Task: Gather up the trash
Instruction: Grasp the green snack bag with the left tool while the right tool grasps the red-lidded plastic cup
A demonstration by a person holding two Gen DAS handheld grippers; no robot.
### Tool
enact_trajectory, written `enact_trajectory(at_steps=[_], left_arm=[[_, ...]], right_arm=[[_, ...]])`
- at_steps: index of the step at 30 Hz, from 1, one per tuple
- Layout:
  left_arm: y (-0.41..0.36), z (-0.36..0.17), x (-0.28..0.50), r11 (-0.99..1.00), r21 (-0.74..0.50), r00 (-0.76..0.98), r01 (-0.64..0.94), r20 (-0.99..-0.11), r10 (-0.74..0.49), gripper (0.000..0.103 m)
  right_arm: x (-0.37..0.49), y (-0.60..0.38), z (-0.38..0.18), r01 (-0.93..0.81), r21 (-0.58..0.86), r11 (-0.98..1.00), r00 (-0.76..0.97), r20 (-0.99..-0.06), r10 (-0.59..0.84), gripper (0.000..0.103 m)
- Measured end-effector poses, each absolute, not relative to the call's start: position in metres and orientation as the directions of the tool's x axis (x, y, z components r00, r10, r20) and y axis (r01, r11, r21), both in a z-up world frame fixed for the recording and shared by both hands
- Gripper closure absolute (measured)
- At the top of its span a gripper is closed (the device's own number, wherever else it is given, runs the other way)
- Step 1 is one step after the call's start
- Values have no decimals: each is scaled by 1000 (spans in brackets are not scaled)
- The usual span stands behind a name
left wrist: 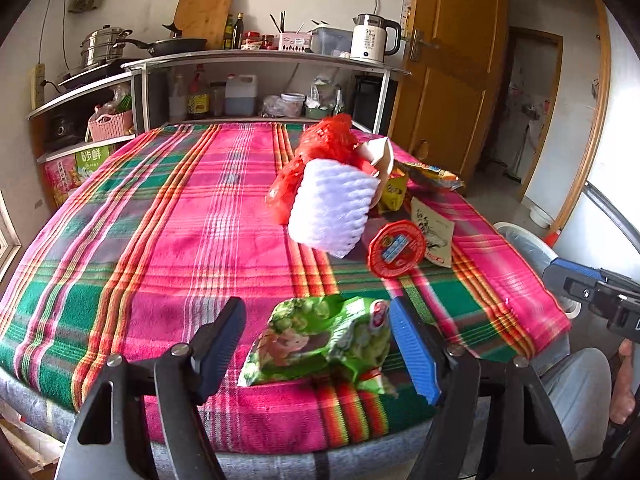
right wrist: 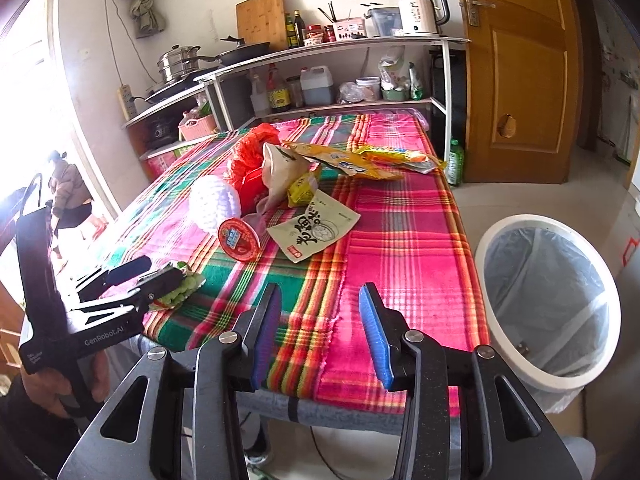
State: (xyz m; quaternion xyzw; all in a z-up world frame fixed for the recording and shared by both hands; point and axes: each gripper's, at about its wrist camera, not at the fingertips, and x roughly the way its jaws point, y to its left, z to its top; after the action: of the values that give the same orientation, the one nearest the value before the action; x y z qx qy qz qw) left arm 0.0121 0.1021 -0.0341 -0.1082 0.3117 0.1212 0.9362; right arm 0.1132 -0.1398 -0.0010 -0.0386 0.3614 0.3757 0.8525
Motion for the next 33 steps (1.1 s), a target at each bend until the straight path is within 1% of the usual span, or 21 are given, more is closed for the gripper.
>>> enact_trajectory(at_steps=[6,9,10,11,17,21,33], left_arm=[[106,-45,15,946,-131,753,-296,-641,147,27],[108,-46,14,947,-139,759,-290,-636,140,27],[110,-46,14,946,-146,763,-288,-633,135,30],[111,-46,13,946,-151,765,-288,-631,132,35],[118,-44,10,943,-177,776,-281,-620,115,39],[127,-39,7,937,-190,785,-294,-606,123,40],[149,-38,1,921,-224,794,-318,-594,130,39]], right_arm=[[116,-124,-4,-684,195,703,442,-656,612,57],[116,-115,-4,-695,188,694,435,-659,614,57],[116,-113,-4,-698,186,692,434,-659,615,57],[117,-109,-4,-702,184,687,431,-658,617,57],[123,-84,-5,-727,178,663,414,-657,630,56],[125,-65,-6,-749,172,640,397,-656,641,50],[131,-12,-24,-773,137,619,371,-693,618,49]])
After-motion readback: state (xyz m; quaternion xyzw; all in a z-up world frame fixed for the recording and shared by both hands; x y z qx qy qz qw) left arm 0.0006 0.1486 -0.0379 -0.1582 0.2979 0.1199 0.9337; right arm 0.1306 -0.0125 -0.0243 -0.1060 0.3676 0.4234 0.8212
